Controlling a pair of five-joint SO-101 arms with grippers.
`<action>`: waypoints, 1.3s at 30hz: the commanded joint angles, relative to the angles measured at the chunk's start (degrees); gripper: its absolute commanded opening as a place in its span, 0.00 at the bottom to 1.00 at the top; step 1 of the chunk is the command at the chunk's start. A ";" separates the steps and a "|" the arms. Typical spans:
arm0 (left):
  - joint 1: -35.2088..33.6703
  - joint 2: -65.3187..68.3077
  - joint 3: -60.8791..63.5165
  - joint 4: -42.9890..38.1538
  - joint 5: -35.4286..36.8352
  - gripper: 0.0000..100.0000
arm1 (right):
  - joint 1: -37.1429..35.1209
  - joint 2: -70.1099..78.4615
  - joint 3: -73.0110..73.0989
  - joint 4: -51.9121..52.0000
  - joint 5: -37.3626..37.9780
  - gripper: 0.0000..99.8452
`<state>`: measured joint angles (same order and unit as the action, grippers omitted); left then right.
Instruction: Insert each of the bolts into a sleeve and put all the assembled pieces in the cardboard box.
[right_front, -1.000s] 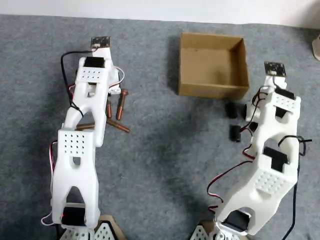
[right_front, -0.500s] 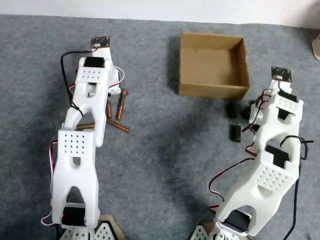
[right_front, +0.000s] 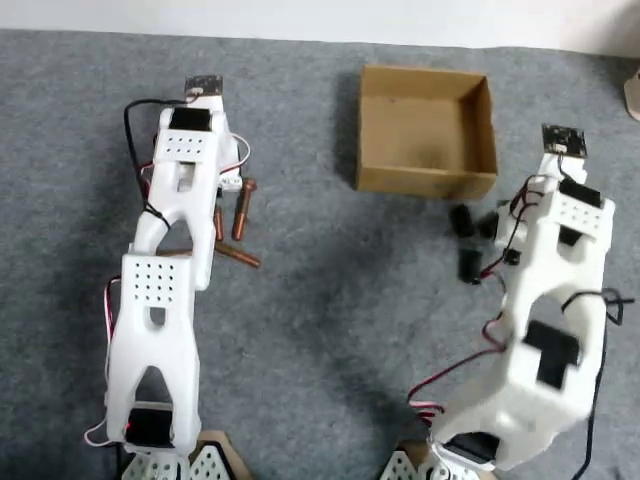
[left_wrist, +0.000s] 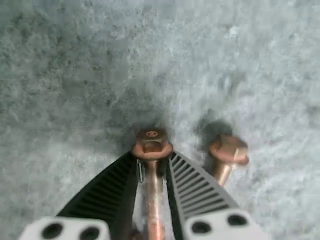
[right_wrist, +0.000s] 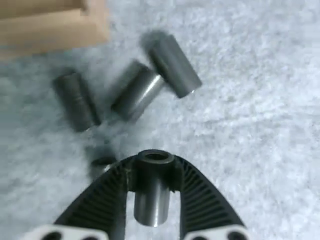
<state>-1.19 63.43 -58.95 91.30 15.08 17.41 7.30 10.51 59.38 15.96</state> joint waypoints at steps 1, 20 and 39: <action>2.07 -0.48 -3.56 6.42 0.70 0.01 | -3.03 -14.20 6.11 -1.80 1.05 0.00; 6.73 -7.43 5.85 8.79 0.62 0.01 | -17.27 -57.36 57.54 -30.20 -3.78 0.00; 11.74 -3.74 5.76 6.59 0.26 0.01 | -28.88 -80.57 85.67 -46.29 -3.78 0.00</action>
<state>6.99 59.65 -53.32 98.24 15.16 -8.09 -70.07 95.25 16.92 12.70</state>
